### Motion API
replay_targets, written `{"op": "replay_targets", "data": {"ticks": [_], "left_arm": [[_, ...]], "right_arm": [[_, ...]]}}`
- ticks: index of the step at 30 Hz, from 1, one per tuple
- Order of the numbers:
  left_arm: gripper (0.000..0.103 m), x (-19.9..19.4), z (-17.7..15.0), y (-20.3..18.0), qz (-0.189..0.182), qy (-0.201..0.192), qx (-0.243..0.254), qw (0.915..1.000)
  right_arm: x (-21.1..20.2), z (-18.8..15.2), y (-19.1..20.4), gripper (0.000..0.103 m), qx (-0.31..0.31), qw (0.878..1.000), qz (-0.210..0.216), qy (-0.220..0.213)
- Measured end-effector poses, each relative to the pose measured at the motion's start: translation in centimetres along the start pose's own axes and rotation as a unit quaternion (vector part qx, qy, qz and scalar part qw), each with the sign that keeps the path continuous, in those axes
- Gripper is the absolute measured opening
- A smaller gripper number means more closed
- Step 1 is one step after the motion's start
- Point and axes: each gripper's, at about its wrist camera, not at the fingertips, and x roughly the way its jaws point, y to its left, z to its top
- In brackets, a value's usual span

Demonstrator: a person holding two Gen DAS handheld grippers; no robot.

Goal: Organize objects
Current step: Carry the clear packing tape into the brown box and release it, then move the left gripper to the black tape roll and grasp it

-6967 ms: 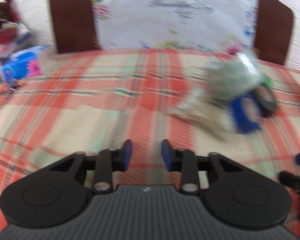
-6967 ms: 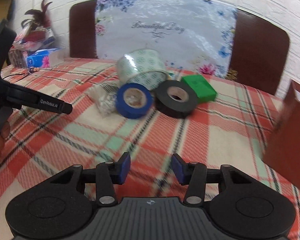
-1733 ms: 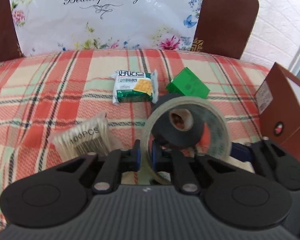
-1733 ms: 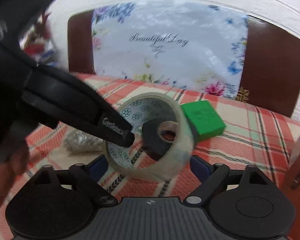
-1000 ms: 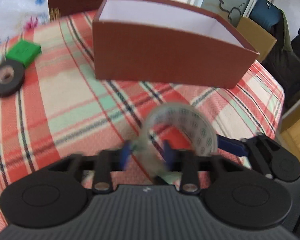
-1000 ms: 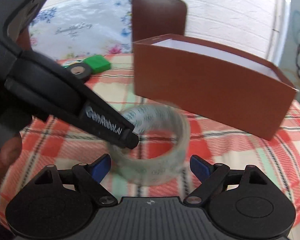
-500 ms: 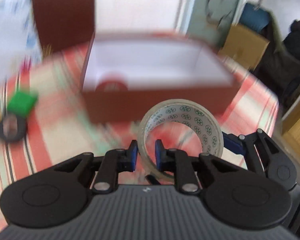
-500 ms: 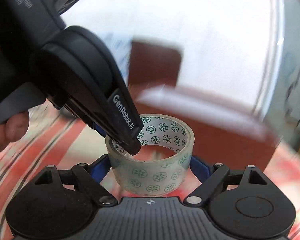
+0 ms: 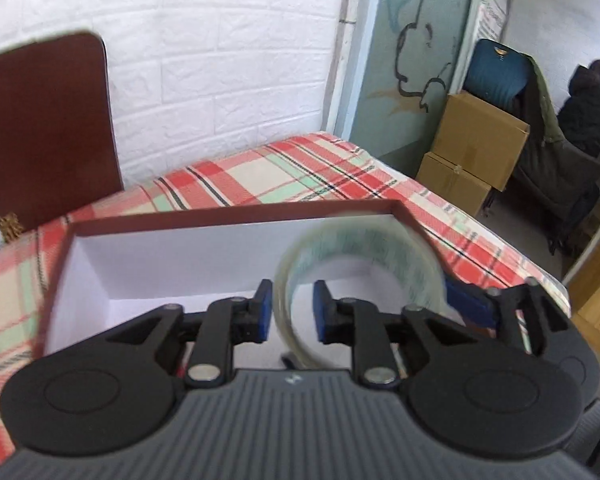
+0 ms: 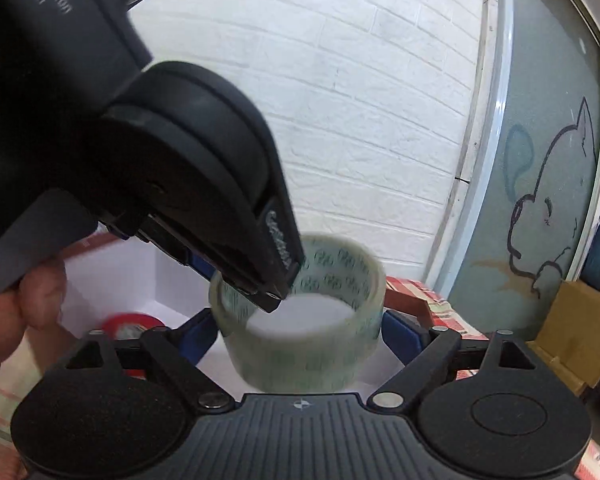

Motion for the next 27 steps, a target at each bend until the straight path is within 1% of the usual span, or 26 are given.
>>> {"op": "replay_targets", "data": {"ticks": [1, 2, 4, 5, 6, 8, 12, 13, 14, 15, 16, 18, 19, 20, 21, 22, 23, 24, 25, 26, 27], "left_arm": [[0.031, 0.5, -0.2, -0.1, 0.009, 0.005, 0.004, 0.9999], [0.030, 0.6, -0.5, -0.1, 0.012, 0.009, 0.007, 0.9999], [0.030, -0.6, -0.9, 0.5, 0.001, -0.004, 0.002, 1.0000], [0.030, -1.5, -1.1, 0.6, -0.001, -0.013, 0.004, 0.9999], [0.031, -2.5, -1.5, 0.7, -0.004, -0.023, 0.009, 0.9997], [0.031, -4.9, -2.5, 1.0, -0.005, -0.041, 0.016, 0.9990], [0.031, -10.2, -5.6, 2.8, -0.011, -0.065, -0.001, 0.9978], [0.034, -11.5, -6.7, 3.5, -0.008, -0.070, -0.008, 0.9974], [0.038, -12.5, -7.7, 4.4, -0.004, -0.074, -0.018, 0.9971], [0.040, -13.6, -9.0, 5.4, 0.004, -0.074, -0.029, 0.9968], [0.041, -14.5, -10.3, 6.5, 0.018, -0.071, -0.040, 0.9965], [0.041, -15.8, -13.2, 9.2, 0.055, -0.053, -0.064, 0.9950], [0.041, -16.2, -14.7, 10.9, 0.077, -0.043, -0.083, 0.9927], [0.041, -16.6, -16.2, 12.7, 0.103, -0.032, -0.103, 0.9888], [0.041, -17.1, -17.7, 14.6, 0.135, -0.022, -0.124, 0.9828], [0.041, -17.6, -19.2, 16.5, 0.164, -0.016, -0.147, 0.9754], [0.041, -18.3, -20.7, 18.4, 0.187, -0.015, -0.167, 0.9679], [0.041, -19.0, -22.0, 20.1, 0.212, -0.018, -0.182, 0.9601], [0.046, -19.6, -23.4, 21.6, 0.242, -0.021, -0.192, 0.9509], [0.051, -20.1, -24.9, 23.0, 0.275, -0.025, -0.198, 0.9406], [0.051, -20.5, -26.4, 24.1, 0.299, -0.042, -0.195, 0.9332]], "right_arm": [[0.4, 0.0, -0.2, 0.098, 0.010, 1.000, 0.003, -0.002], [0.3, -0.1, -0.5, 0.098, 0.013, 1.000, 0.005, 0.001], [-0.8, -0.5, 0.0, 0.093, 0.006, 1.000, -0.007, -0.015], [-2.4, -0.9, -0.5, 0.092, 0.005, 1.000, -0.014, -0.025], [-3.1, -0.9, -0.1, 0.091, 0.011, 0.999, -0.018, -0.033], [-5.0, -1.1, 0.2, 0.090, 0.040, 0.998, -0.017, -0.052], [-9.7, -1.8, 1.7, 0.090, 0.081, 0.993, 0.011, -0.079], [-10.7, -2.3, 2.1, 0.090, 0.090, 0.993, 0.025, -0.077], [-13.1, -3.4, 2.3, 0.090, 0.097, 0.992, 0.044, -0.069], [-13.5, -3.7, 3.4, 0.090, 0.099, 0.991, 0.065, -0.057], [-14.5, -4.4, 4.1, 0.090, 0.092, 0.991, 0.090, -0.039], [-14.2, -5.0, 6.0, 0.089, 0.074, 0.987, 0.141, 0.010], [-13.9, -5.2, 6.8, 0.084, 0.067, 0.983, 0.171, 0.033], [-13.5, -5.1, 7.8, 0.080, 0.057, 0.977, 0.197, 0.049], [-12.0, -5.0, 8.1, 0.079, 0.046, 0.973, 0.219, 0.062], [-14.9, -5.1, 10.9, 0.077, 0.034, 0.968, 0.237, 0.072], [-14.5, -4.7, 12.0, 0.076, 0.025, 0.964, 0.252, 0.081], [-15.8, -5.2, 12.6, 0.074, 0.020, 0.960, 0.266, 0.089], [-15.5, -4.7, 13.4, 0.072, 0.020, 0.956, 0.275, 0.096], [-14.3, -3.9, 14.3, 0.072, 0.023, 0.954, 0.280, 0.101], [-13.0, -3.2, 15.4, 0.072, 0.029, 0.953, 0.282, 0.105]]}}
